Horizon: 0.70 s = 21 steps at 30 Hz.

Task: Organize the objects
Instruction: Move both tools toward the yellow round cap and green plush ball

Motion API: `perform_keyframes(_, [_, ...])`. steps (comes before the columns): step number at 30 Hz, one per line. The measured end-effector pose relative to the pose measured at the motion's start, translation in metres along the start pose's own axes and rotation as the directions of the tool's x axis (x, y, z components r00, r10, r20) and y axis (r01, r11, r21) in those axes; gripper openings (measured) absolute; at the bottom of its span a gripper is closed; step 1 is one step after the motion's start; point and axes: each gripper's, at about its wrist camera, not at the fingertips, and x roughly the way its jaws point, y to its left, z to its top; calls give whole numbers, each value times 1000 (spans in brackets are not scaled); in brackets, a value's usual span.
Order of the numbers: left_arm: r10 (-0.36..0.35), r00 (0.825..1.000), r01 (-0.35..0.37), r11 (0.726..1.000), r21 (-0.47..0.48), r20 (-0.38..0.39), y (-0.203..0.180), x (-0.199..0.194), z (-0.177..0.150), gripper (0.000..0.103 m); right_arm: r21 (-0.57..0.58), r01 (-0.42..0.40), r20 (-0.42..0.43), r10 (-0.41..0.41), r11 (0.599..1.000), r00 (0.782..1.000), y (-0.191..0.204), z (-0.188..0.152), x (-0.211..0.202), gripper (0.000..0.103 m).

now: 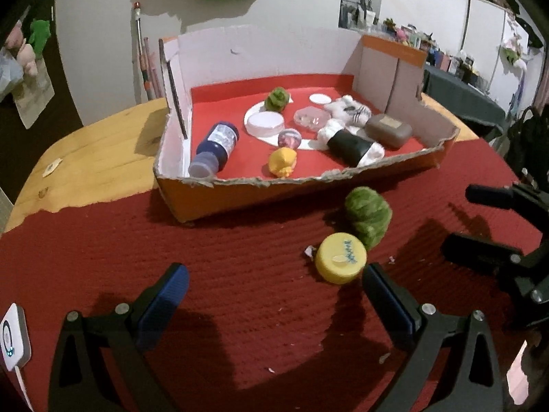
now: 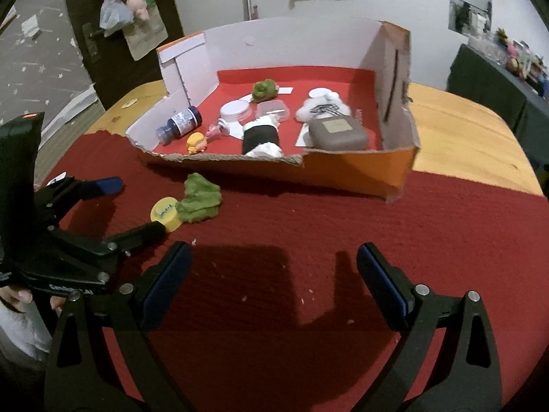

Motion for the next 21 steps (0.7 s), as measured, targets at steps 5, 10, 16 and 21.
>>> perform_keyframes(5, [49,999,-50,999,20,12,10,-1,1,103,6,-9,-7,9,1000,1000,-1,2,2,98])
perform_keyframes(10, [62,998,-62,997,43,13,17,-4,1,102,4,-10,-14,10,1000,1000,-4,3,1,98])
perform_keyframes(16, [2,1000,-4,992,122,20,-4,-2,5,101,-16,-29,-21,28,999,999,-1,6,4,98])
perform_keyframes(21, [1,1000,-6,986,166,27,-9,-1,6,91,-110,-24,-29,21,994,999,15,12,14,97])
